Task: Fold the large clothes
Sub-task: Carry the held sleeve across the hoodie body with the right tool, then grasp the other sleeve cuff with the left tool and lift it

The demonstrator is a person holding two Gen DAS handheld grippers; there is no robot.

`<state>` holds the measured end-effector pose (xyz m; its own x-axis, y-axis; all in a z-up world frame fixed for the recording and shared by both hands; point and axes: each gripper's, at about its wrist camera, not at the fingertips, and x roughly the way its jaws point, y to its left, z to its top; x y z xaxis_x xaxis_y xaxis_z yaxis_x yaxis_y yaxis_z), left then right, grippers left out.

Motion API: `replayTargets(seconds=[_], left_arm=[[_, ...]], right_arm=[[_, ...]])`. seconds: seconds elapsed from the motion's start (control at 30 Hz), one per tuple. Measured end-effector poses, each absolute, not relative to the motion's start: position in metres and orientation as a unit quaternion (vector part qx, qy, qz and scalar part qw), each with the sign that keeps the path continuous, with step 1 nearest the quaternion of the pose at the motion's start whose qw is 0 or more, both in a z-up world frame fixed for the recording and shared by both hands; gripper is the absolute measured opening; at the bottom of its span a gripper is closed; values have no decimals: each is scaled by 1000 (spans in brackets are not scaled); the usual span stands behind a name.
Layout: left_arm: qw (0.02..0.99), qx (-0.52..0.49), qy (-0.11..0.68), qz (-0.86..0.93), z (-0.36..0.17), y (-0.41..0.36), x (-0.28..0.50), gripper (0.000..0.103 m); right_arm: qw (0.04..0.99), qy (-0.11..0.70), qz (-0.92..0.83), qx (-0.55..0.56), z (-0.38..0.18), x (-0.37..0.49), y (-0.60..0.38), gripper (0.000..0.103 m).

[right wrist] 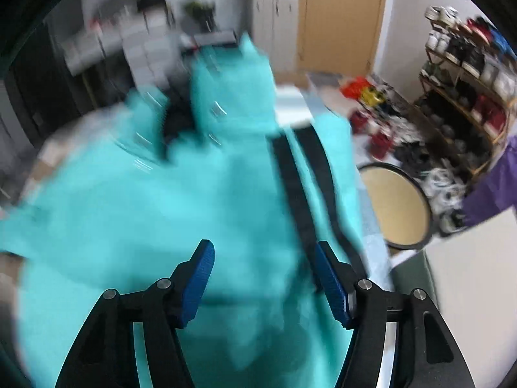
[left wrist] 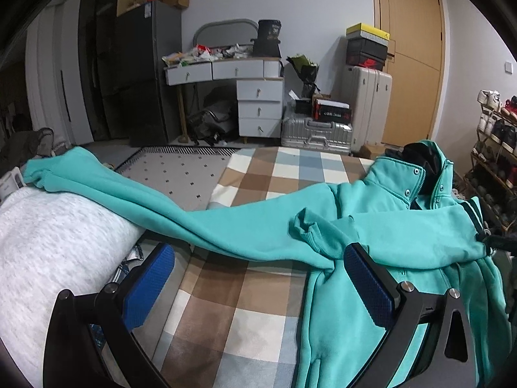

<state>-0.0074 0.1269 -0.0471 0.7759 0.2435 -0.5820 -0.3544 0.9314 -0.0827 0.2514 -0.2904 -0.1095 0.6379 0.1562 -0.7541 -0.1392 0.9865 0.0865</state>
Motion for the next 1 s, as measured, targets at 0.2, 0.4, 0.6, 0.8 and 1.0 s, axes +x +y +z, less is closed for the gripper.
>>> replayTargets(seconds=[0.2,0.4,0.6,0.8,1.0], left_arm=[[928,-172,299,140,-26,159,-23,102],[921,-203,277,186,23,237,-56,102],[844,-361,307,253,15,380,-84,102],[777,-489,349,189,-40,431,-64,102],[781,-479,356,187,-53,426,-41,102]], right_arm=[[917,331,205,91,-41,141,-250,85],[903,231,320,172,-11,61,-210,103],[885,243,351,189,-58,50,-177,103],[854,313,345,233,-92,68,-180,103],[855,295,334,263,-91,66,-198,103]])
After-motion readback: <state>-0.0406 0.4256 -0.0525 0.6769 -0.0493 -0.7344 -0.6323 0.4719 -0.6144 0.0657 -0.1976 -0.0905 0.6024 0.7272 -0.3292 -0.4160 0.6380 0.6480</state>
